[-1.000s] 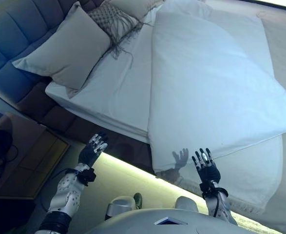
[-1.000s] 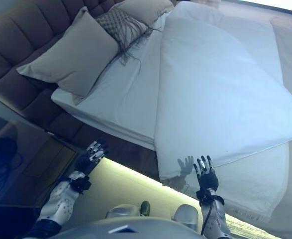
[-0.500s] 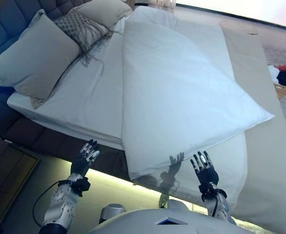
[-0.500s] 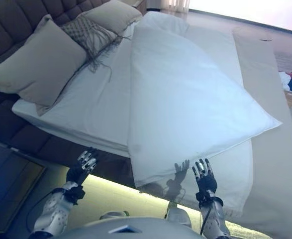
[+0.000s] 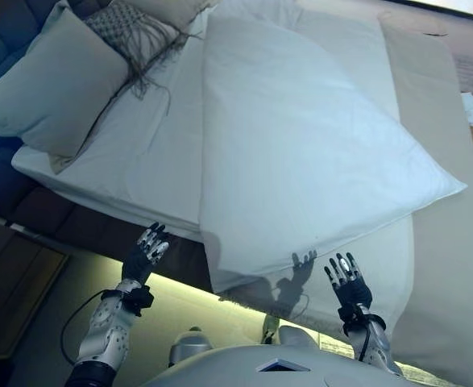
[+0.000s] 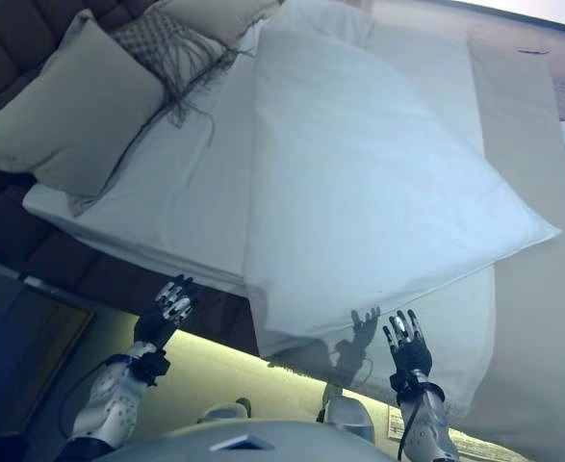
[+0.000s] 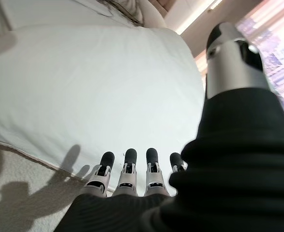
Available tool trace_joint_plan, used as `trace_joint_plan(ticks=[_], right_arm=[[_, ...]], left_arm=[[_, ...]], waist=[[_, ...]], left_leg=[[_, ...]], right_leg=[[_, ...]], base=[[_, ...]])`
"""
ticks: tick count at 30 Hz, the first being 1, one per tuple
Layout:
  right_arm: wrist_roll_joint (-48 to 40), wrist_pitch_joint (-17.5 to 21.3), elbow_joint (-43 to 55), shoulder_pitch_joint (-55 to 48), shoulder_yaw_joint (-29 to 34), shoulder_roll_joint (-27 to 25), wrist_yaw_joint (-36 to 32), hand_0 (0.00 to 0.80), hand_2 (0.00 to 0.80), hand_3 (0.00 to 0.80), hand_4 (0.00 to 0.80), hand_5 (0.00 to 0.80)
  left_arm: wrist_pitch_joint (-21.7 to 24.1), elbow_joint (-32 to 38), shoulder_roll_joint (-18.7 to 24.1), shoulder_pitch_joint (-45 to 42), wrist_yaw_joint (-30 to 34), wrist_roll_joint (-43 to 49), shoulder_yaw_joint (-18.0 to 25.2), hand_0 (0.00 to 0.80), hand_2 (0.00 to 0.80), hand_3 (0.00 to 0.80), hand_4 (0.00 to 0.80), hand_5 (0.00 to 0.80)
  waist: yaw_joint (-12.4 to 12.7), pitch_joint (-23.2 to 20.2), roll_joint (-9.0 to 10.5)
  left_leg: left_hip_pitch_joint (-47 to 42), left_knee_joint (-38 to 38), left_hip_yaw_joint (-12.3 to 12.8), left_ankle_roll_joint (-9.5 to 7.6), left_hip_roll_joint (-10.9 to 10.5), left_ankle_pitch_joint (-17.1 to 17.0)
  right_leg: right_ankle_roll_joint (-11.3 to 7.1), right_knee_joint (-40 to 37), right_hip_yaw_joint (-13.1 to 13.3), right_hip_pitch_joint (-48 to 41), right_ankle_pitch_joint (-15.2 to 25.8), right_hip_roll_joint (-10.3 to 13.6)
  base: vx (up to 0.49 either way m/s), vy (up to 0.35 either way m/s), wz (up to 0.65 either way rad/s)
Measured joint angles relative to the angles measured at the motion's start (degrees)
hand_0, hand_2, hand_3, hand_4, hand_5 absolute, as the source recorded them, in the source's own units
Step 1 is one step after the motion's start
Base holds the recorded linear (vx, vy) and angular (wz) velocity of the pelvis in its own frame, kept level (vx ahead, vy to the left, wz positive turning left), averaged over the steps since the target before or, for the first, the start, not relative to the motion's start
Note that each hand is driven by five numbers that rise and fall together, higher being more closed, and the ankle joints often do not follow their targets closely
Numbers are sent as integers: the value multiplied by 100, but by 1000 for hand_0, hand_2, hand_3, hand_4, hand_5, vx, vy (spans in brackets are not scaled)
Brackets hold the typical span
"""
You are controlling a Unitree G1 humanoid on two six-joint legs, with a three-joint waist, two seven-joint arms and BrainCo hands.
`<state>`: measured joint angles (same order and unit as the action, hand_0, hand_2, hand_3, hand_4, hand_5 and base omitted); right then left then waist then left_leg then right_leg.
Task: Make the bed neatly
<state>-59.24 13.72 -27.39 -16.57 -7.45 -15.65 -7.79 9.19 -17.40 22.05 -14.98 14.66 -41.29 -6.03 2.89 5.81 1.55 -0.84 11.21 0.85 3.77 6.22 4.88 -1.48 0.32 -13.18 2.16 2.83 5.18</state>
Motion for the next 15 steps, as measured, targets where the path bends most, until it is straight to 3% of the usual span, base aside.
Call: trace_joint_plan(ticks=[3,4,7,8,9,10,11,12,15], right_arm=[[-2,1,-4,165,-3,-2,-4,0,0,0,0,0],[-2,6,-4,230,-3,-4,-3,0,0,0,0,0],[3,12,-2,256,-21,-37,14,0,0,0,0,0],[5,10,0,264,-30,-58,25,0,0,0,0,0],[7,5,76,275,-14,-176,30,0,0,0,0,0],[6,2,75,300,4,-200,53,0,0,0,0,0],[6,-19,49,235,-12,-61,71,0,0,0,0,0],[5,-20,57,167,-11,-1,60,0,0,0,0,0],[4,-17,60,22,166,-80,30,0,0,0,0,0]], left_arm=[[4,-190,-24,-49,19,0,-2,0,0,0,0,0],[12,-193,-35,-43,45,0,-3,0,0,0,0,0],[16,-192,-126,37,115,-3,-34,0,0,0,0,0],[16,-197,-152,60,113,-4,-58,0,0,0,0,0],[13,-171,-274,74,113,-4,-58,0,0,0,0,0],[15,-115,-285,96,116,-5,-59,0,0,0,0,0],[8,-110,-167,126,113,-5,-42,0,0,0,0,0],[-13,-118,-128,184,118,0,-8,0,0,0,0,0],[-114,-117,-138,153,217,0,-1,0,0,0,0,0]], waist=[[129,82,56],[135,105,68],[99,201,-21],[111,207,-99],[201,209,-473],[254,297,-701],[298,304,-515],[266,284,-371],[285,320,-419]], left_leg=[[292,879,-107,-115,33,-60],[434,1036,-118,-129,44,-51],[564,446,-113,-3,-66,21],[544,51,-74,-12,-124,14],[436,-613,-11,-109,65,41],[358,-781,142,306,324,-646],[321,-747,297,302,230,-634],[331,-644,307,303,187,-630],[389,-488,289,267,248,-643]], right_leg=[[68,-33,187,-132,-30,-99],[222,-21,191,-172,-16,-106],[256,-3,257,-52,-40,-104],[242,-162,295,-55,-41,-119],[183,67,197,-21,-67,-350],[222,1100,50,104,-536,-462],[224,1743,93,145,-1214,-276],[283,1748,76,109,-1470,-199],[305,1592,96,-105,-1475,-210]], base=[[102,-16,-22],[173,84,16],[227,94,4],[256,96,-31],[281,109,-31],[266,107,-30],[248,97,0],[268,122,20],[270,170,10]])
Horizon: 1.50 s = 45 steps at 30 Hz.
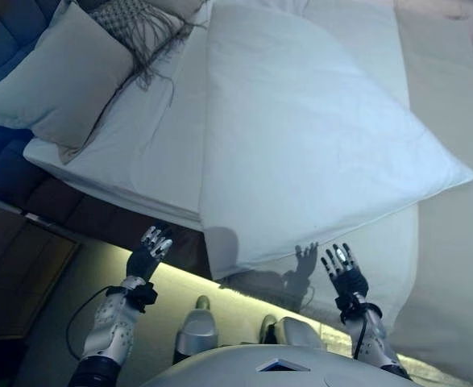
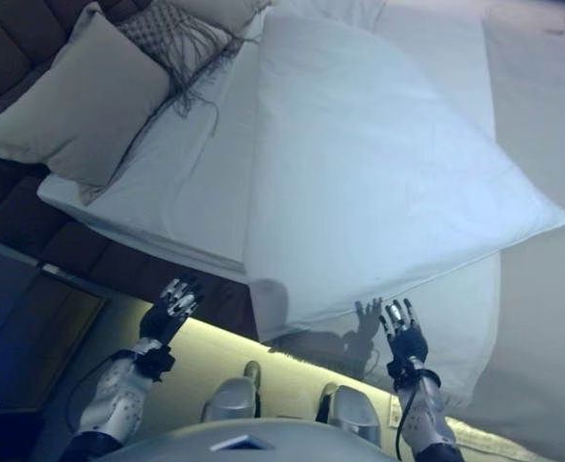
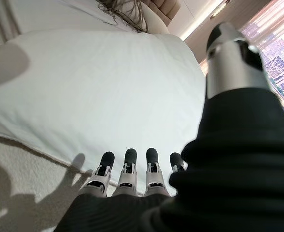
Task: Make the bed neatly
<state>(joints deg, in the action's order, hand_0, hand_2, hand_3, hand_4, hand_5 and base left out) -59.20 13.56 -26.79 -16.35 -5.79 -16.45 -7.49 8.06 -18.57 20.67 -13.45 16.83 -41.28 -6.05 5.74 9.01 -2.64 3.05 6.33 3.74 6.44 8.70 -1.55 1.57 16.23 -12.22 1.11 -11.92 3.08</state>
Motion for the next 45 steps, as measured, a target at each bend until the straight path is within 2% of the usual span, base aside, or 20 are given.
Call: trace_joint_plan(ticks=[4,5,6,8,10,14,17,20,23,26,27,28,30,31,32,35,37,40,42,45], right_arm=[[3,14,15,-73,100,-8,-50,0,0,0,0,0],[3,16,12,-95,95,2,-67,0,0,0,0,0],[4,17,18,-116,50,59,-67,0,0,0,0,0],[4,20,29,-123,47,197,-65,0,0,0,0,0],[24,34,55,-113,11,309,-59,0,0,0,0,0],[182,141,132,-82,4,470,46,0,0,0,0,0],[176,166,103,-82,-139,505,92,0,0,0,0,0],[113,259,-200,81,-135,507,99,0,0,0,0,0],[-25,326,-664,224,84,466,274,0,0,0,0,0],[-296,328,-1217,248,389,426,426,0,0,0,0,0],[-476,327,-1469,300,501,366,398,0,0,0,0,0],[-714,324,-1760,349,612,285,309,0,0,0,0,0],[-1120,237,-2465,674,842,114,146,0,0,0,0,0],[-1219,175,-2786,847,983,2,-24,0,0,0,0,0],[-1298,52,-2923,980,1163,-45,-143,0,0,0,0,0],[-1432,-245,-3302,1508,1200,-221,-452,0,0,0,0,0],[-1553,-282,-3774,2042,1214,-411,-518,0,0,0,0,0],[-1744,-284,-3874,2618,1268,-558,-663,0,0,0,0,0],[-1917,-281,-3792,2793,1318,-563,-938,0,0,0,0,0],[-1978,-290,-3715,3114,1292,-643,-1080,0,0,0,0,0]], left_arm=[[-22,0,-13,16,75,0,0,0,0,0,0,0],[-23,-9,-21,4,78,0,1,0,0,0,0,0],[-27,-16,-4,-5,79,3,12,0,0,0,0,0],[-27,20,16,52,86,5,33,0,0,0,0,0],[-28,59,54,66,87,5,55,0,0,0,0,0],[-31,85,83,79,105,7,54,0,0,0,0,0],[-3,148,272,29,-20,-2,27,0,0,0,0,0],[28,141,494,-25,-150,-6,47,0,0,0,0,0],[56,142,441,11,-158,1,29,0,0,0,0,0],[60,149,416,86,-150,5,-61,0,0,0,0,0],[59,100,422,232,-132,6,-151,0,0,0,0,0],[61,46,400,388,-84,2,-226,0,0,0,0,0],[62,-1,391,405,-54,4,-343,0,0,0,0,0],[63,2,357,342,-48,5,-386,0,0,0,0,0],[60,-2,340,360,-49,2,-421,0,0,0,0,0],[79,-2,491,682,-33,-14,-598,0,0,0,0,0],[131,1,580,1071,-42,-61,-796,0,0,0,0,0],[142,9,612,1390,-78,-121,-902,0,0,0,0,0],[261,30,713,1379,-82,-121,-897,0,0,0,0,0],[539,-45,931,1284,-166,-130,-860,0,0,0,0,0]], waist=[[-10,-55,-94],[-6,-95,-141],[4,-160,-91],[5,-216,81],[55,-244,189],[68,-258,153],[58,-289,158],[46,-377,305],[37,-351,252],[-2,-332,152],[-7,-320,126],[-19,-259,115],[45,-211,113],[33,-206,22],[0,-122,19],[65,169,-65],[211,519,-189],[377,865,-352],[447,1081,-298],[469,1228,-244]], left_leg=[[108,-267,-143,-117,-144,-81],[125,-250,-212,-95,-171,-224],[59,-216,-201,-97,-289,-159],[72,-132,-110,-229,-520,-40],[72,-4,-65,-341,-656,129],[-36,121,-65,-516,-873,342],[-22,86,-36,-560,-866,355],[299,198,-66,-509,-817,317],[497,292,-149,-400,-673,244],[592,81,-306,-214,-472,65],[733,92,-195,-183,-344,32],[831,170,-44,-177,-210,47],[848,343,-136,-240,-210,62],[746,230,-207,-117,-196,152],[762,256,-189,-94,-256,95],[1192,612,-183,-154,-290,157],[1578,890,-204,-185,-303,165],[1891,1080,-246,-242,-386,139],[2034,1389,-231,-275,-510,301],[2711,2135,-233,-300,-492,570]], right_leg=[[-174,-19,234,-110,-71,147],[-252,-15,287,-131,-116,173],[-358,-12,325,-136,-150,304],[-560,-99,368,-171,-114,539],[-597,-128,363,-208,-81,709],[-548,457,325,-54,-47,982],[-449,279,332,-53,50,955],[-640,-327,376,-103,193,812],[-814,-791,263,-243,358,616],[-666,-1100,2,-400,500,404],[-589,-1135,-149,-369,513,332],[-504,-1070,-261,-231,456,347],[-513,-775,-128,58,403,428],[-569,-622,-86,153,373,421],[-640,-495,-78,221,345,508],[-669,-198,-35,691,339,607],[-650,100,-119,1075,330,710],[-662,409,-108,1442,296,823],[-716,1015,-42,1781,60,1064],[-699,1714,104,2477,-167,1137]], base=[[255,216,-8],[232,212,-23],[220,196,-12],[197,188,-10],[177,225,-24],[97,90,-4],[-33,-130,-6],[-15,-174,-2],[47,-176,14],[-106,-78,37],[-77,37,62],[-3,91,46],[56,94,-10],[-13,81,-17],[-150,121,-9],[-298,107,-8],[-274,66,-7],[-112,14,2],[-129,-97,-6],[-113,-85,-12]])
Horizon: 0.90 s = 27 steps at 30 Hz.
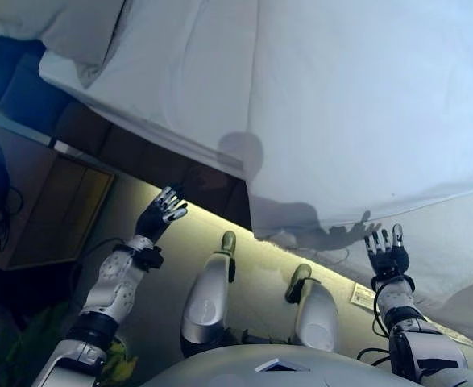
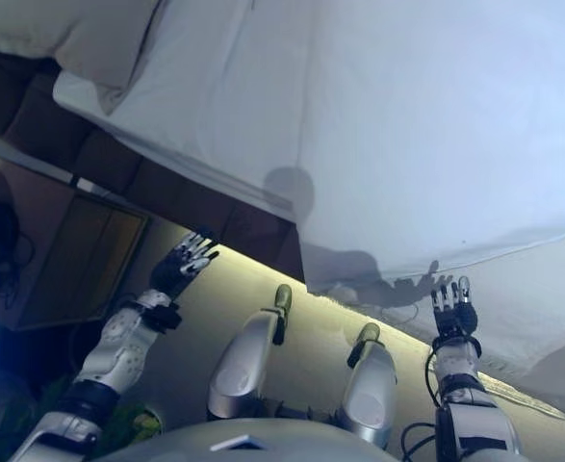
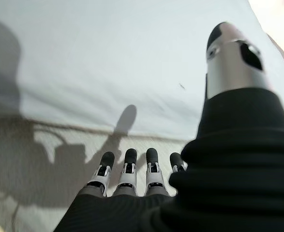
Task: Make the bed neatly
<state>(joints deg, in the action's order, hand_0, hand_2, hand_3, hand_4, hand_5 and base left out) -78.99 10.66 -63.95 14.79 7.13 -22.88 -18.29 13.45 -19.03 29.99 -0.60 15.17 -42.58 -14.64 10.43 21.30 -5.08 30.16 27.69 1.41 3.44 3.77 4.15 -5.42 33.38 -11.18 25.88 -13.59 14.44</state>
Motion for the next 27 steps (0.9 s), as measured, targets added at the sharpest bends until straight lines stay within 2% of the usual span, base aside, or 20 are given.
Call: trace_joint_plan(ticks=[4,7,13,17,21,27], right_arm=[[-112,-133,-214,343,53,-382,-13,0,0,0,0,0],[-409,-221,-495,359,213,-563,-69,0,0,0,0,0],[-778,-445,-835,663,598,-998,13,0,0,0,0,0],[-772,-633,-860,906,614,-1383,100,0,0,0,0,0],[-723,-663,-860,1122,633,-1637,224,0,0,0,0,0],[-727,-755,-965,1283,667,-1886,261,0,0,0,0,0]], left_arm=[[-21,168,89,255,-163,-193,11,0,0,0,0,0],[-15,493,90,291,-153,-206,-10,0,0,0,0,0],[-20,496,121,291,-153,-205,-20,0,0,0,0,0],[-32,630,207,316,-182,-205,-49,0,0,0,0,0],[-29,681,237,392,-226,-208,-128,0,0,0,0,0],[16,686,239,472,-345,-224,-239,0,0,0,0,0]], waist=[[-38,418,-6],[-16,457,-12],[-3,542,-67],[6,573,-133],[12,604,-197],[7,660,-307]], left_leg=[[448,564,-92,-48,-36,195],[556,512,-184,-55,-122,99],[892,502,-269,-46,-308,-75],[983,471,-283,-113,-407,-123],[1119,309,-243,-165,-518,-259],[1153,-126,-207,-160,-568,-529]], right_leg=[[-5,654,25,356,-228,127],[2,741,-55,438,-251,198],[-6,1049,-108,828,-296,399],[-13,1093,-103,939,-307,501],[-67,1088,-41,1160,-256,590],[-115,808,-41,1302,-50,584]], base=[[-76,-71,9],[-55,-68,25],[16,29,16],[50,63,10],[22,85,7],[25,54,-1]])
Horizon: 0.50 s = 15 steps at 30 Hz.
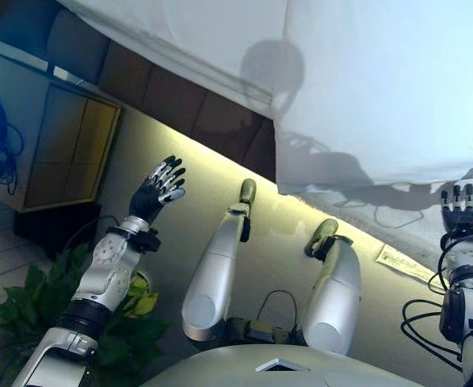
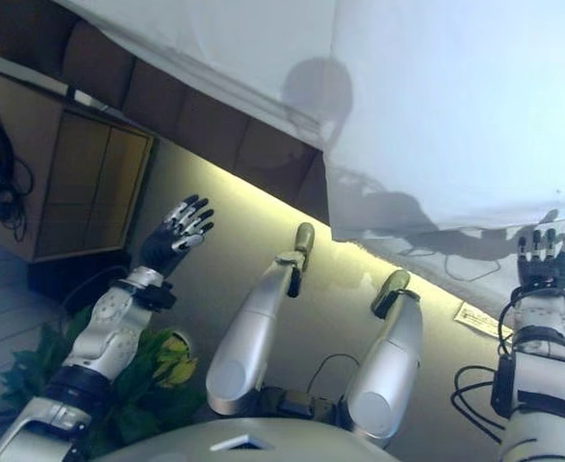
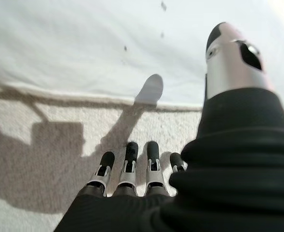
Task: Make the bed neatly
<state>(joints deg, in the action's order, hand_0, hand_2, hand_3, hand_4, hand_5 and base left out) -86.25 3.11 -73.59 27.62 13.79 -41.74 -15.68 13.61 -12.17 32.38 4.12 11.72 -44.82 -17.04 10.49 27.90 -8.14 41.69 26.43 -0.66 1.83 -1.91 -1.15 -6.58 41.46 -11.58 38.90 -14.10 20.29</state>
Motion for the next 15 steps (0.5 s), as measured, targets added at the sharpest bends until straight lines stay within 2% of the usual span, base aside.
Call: trace_joint_plan(ticks=[7,15], right_arm=[[54,-353,-246,51,0,-315,125,0,0,0,0,0],[241,-576,-564,36,6,-537,252,0,0,0,0,0]], left_arm=[[11,23,4,34,7,-387,8,0,0,0,0,0],[-48,242,36,-69,120,-559,10,0,0,0,0,0]], waist=[[34,11,-52],[172,-9,-132]], left_leg=[[-141,-236,-17,-33,-107,-118],[-505,-659,-267,-23,-188,-248]], right_leg=[[-35,-65,-76,-119,19,115],[-24,-351,-489,-687,29,187]], base=[[80,92,9],[93,14,20]])
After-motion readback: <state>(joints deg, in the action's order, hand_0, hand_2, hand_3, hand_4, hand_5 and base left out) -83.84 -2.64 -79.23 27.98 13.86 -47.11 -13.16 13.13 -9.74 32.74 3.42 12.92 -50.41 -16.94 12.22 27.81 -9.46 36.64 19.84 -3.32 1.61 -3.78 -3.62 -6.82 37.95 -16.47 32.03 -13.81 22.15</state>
